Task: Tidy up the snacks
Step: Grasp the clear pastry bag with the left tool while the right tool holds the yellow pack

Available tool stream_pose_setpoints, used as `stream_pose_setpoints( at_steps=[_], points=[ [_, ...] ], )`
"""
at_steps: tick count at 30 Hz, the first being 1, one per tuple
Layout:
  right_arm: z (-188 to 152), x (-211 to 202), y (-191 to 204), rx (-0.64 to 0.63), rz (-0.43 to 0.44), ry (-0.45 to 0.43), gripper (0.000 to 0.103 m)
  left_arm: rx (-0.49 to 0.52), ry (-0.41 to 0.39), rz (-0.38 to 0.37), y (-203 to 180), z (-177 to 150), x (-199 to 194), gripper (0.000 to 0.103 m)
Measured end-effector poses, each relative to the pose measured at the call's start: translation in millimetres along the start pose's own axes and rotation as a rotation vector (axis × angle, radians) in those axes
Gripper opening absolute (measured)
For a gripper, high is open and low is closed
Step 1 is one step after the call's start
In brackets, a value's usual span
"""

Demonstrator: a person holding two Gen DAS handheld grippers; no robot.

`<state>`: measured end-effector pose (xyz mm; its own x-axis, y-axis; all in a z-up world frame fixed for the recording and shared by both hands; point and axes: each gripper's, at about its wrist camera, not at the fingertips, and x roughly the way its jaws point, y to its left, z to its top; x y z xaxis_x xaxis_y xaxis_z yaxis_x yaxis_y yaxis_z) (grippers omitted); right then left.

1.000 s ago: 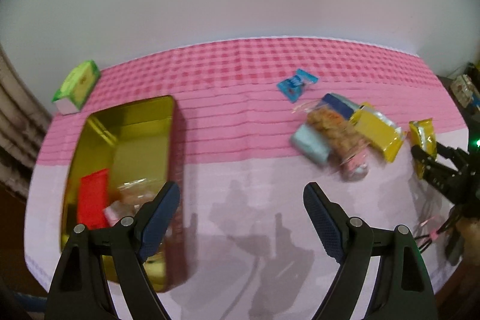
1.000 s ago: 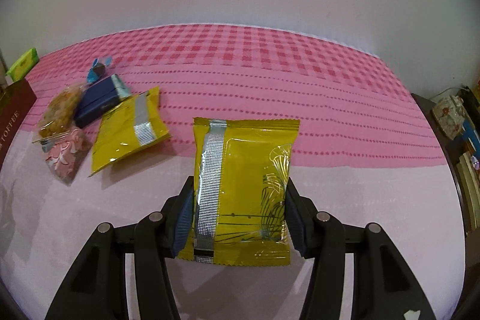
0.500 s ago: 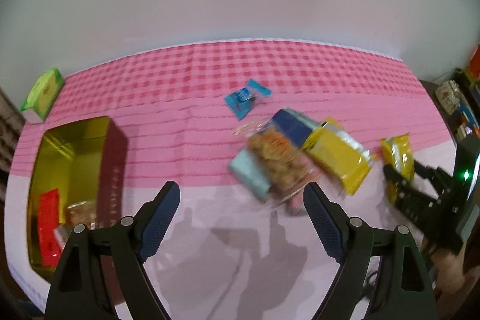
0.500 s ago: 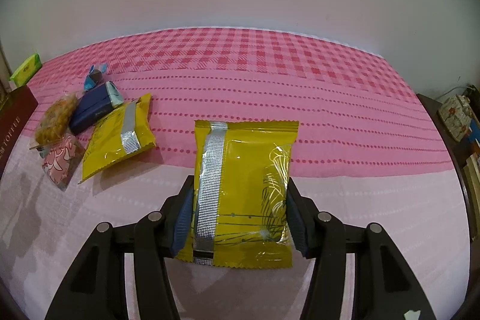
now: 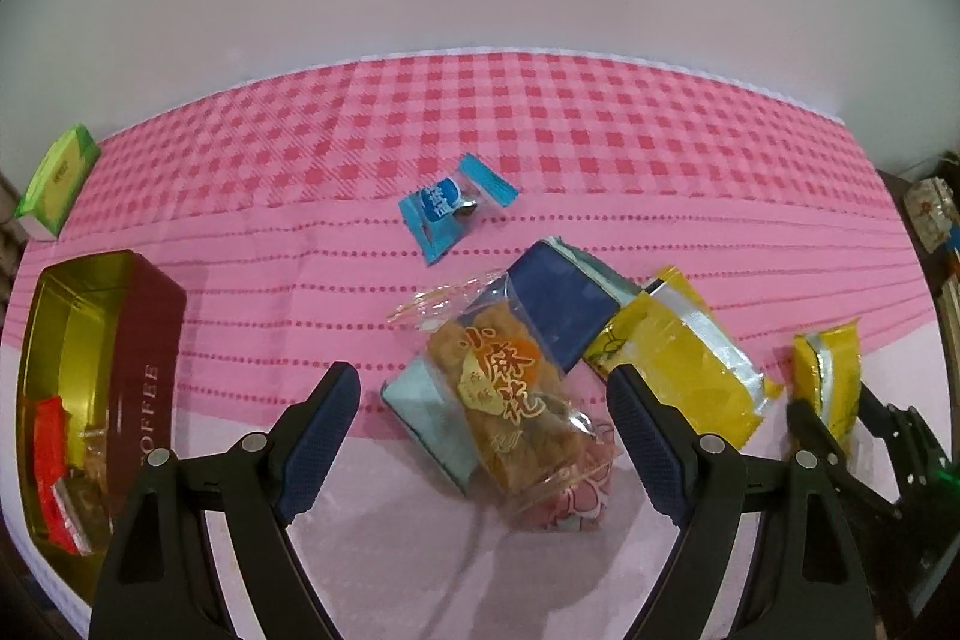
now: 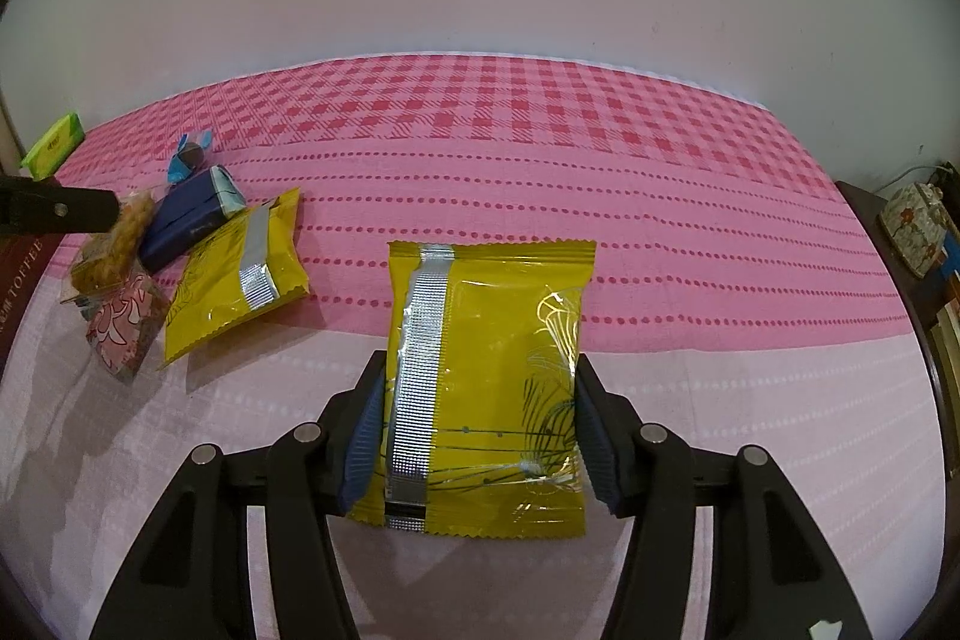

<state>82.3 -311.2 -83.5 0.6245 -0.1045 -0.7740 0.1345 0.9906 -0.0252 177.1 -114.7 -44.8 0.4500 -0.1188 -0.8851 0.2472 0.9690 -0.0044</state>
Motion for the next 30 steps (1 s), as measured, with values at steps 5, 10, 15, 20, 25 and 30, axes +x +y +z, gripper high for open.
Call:
stream_pose_setpoints(
  at_steps=[5, 10, 15, 20, 25, 30],
  points=[
    [-0.2, -0.1, -0.4, 0.001, 0.0, 0.0, 0.054, -0.008, 0.026, 0.0, 2.8, -2.9, 7.4, 0.079],
    [-0.4, -0.4, 0.5, 0.001, 0.0, 0.0, 0.054, 0.001, 0.053, -0.008, 6.3, -3.3, 10.7, 0.051],
    [-0.2, -0.2, 0.8, 0.001, 0.0, 0.0, 0.054, 0.007, 0.056, -0.03, 14.9, -9.1, 11.7, 0.041],
    [-0.1, 0.0, 0.5, 0.0, 0.001, -0.001, 0.054, 0.024, 0.044, -0.054, 22.5, -13.4, 8.8, 0.039],
    [0.0, 0.1, 0.6, 0.0, 0.0, -0.001, 0.054, 0.03, 0.035, -0.062, 32.2, -18.3, 4.6, 0.039],
    [0.3, 0.4, -0.5, 0.0, 0.001, -0.001, 0.054, 0.04, 0.02, -0.065, 38.1, -23.7, -4.0, 0.039]
  ],
)
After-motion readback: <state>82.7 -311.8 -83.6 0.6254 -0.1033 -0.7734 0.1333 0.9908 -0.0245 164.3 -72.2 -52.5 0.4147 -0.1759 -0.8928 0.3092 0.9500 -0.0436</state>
